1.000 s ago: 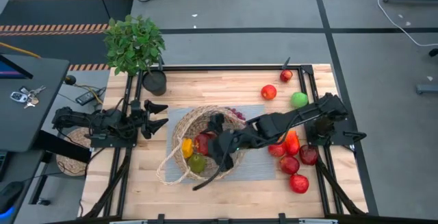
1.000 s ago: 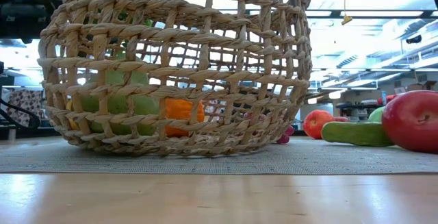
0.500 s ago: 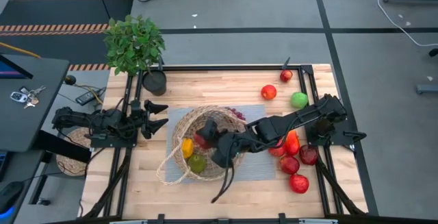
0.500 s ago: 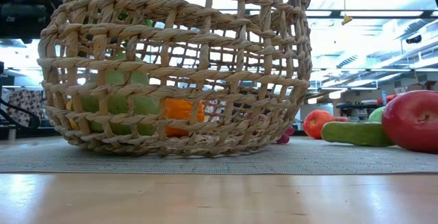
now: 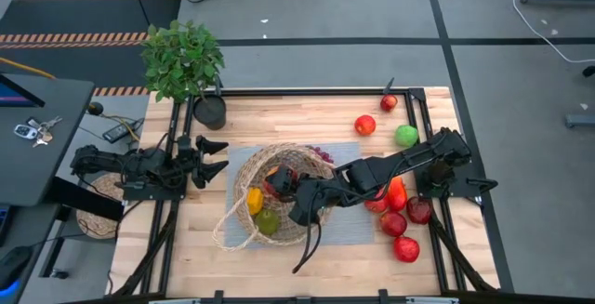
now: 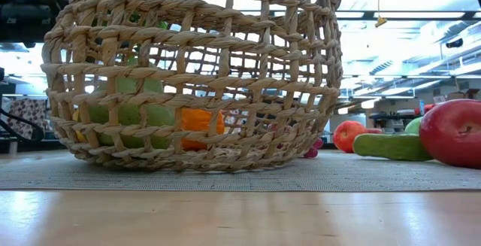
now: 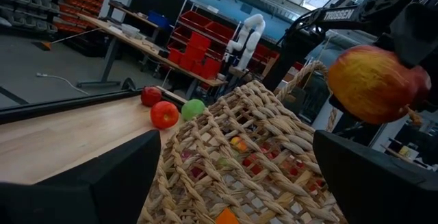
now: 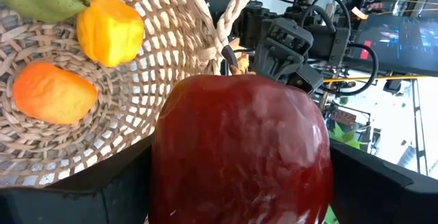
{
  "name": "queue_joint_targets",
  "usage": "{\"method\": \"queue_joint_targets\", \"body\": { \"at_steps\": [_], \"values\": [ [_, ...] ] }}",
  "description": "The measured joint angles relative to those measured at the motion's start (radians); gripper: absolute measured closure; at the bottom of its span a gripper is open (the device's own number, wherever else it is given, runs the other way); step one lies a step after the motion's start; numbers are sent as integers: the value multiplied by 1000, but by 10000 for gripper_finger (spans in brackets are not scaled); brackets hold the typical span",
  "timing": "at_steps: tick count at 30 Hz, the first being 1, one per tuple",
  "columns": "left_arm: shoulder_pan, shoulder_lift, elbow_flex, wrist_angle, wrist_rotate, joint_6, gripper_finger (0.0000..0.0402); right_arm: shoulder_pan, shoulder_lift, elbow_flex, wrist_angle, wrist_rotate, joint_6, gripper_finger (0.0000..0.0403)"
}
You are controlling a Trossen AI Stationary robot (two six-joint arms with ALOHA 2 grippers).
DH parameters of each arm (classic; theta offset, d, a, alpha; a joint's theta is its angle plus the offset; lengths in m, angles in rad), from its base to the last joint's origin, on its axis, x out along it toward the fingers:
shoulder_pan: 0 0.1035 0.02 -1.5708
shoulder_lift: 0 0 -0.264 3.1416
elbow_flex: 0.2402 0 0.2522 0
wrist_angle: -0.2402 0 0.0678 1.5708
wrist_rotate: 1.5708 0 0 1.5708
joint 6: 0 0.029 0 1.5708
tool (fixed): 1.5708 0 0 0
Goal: Build produce basket
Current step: Put the dark red apple into the brown basket
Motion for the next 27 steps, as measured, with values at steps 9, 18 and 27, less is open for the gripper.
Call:
{"method": "queue_joint_targets", "body": {
  "at_steps": [9, 18, 27],
  "values": [
    [0, 0, 0, 0, 0, 0, 12, 0, 0, 0, -14, 29, -160, 41],
    [0, 0, 0, 0, 0, 0, 12, -8, 0, 0, -13, -25, -108, 41],
    [0, 0, 0, 0, 0, 0, 12, -79, 0, -1, -12, -336, 459, 41]
  ]
}}
